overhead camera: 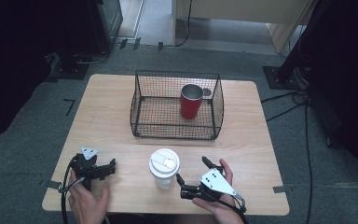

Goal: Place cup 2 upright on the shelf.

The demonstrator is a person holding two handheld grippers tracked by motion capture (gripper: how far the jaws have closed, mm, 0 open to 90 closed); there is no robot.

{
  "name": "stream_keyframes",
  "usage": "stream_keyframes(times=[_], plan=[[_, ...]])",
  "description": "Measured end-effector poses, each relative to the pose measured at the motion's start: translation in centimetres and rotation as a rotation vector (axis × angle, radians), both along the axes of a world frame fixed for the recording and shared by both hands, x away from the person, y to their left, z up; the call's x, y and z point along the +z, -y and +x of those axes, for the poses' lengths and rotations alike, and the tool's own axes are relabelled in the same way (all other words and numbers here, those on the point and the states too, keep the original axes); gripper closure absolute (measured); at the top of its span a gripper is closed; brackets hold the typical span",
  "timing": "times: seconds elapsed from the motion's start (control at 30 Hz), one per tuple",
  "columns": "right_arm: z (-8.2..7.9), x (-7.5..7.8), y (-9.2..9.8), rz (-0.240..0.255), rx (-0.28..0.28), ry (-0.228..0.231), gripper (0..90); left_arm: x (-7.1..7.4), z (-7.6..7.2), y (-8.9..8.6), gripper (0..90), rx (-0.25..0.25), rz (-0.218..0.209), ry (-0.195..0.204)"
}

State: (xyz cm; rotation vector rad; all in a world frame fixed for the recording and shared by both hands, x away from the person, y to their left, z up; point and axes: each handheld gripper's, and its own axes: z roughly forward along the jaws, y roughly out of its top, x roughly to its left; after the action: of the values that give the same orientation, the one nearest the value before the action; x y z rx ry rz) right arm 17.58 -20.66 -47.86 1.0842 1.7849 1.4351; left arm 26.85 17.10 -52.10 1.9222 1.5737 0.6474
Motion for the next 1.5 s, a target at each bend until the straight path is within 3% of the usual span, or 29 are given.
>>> stream_keyframes(times=[0.3,0.7,1.13,1.5], plan=[[-0.4,0.1,-0.2,0.003,0.014,0.000,0.0,0.0,0.0,0.0,0.0,0.000,0.000,0.000],[-0.8,0.1,-1.7,0.005,0.074,-0.003,0.0,0.0,0.0,0.0,0.0,0.001,-0.002,0.002],[-0.4,0.4,-3.9,0.008,0.123,-0.003,0.0,0.0,0.0,0.0,0.0,0.001,-0.002,0.002],[0.2,0.4,-5.4,0.024,0.133,-0.003,0.0,0.0,0.0,0.0,0.0,0.001,-0.002,0.002]])
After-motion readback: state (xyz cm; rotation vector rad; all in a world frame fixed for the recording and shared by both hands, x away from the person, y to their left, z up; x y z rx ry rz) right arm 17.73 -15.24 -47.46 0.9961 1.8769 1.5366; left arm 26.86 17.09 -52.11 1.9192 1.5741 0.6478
